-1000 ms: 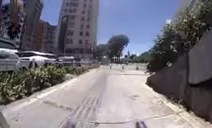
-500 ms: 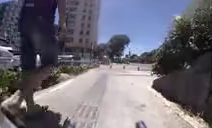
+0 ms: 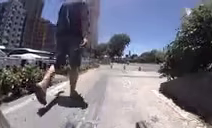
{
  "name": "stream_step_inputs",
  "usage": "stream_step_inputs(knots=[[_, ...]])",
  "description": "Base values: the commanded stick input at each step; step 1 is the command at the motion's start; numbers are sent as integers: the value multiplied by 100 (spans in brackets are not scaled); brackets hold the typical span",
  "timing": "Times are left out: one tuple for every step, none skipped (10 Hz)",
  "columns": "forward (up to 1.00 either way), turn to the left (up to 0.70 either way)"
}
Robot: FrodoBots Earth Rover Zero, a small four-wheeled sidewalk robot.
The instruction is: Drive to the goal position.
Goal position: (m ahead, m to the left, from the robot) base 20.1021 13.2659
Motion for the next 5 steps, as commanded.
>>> stream_step_inputs(knots=[[70,-14],[70,-14],[70,0],[70,0],[70,0]])
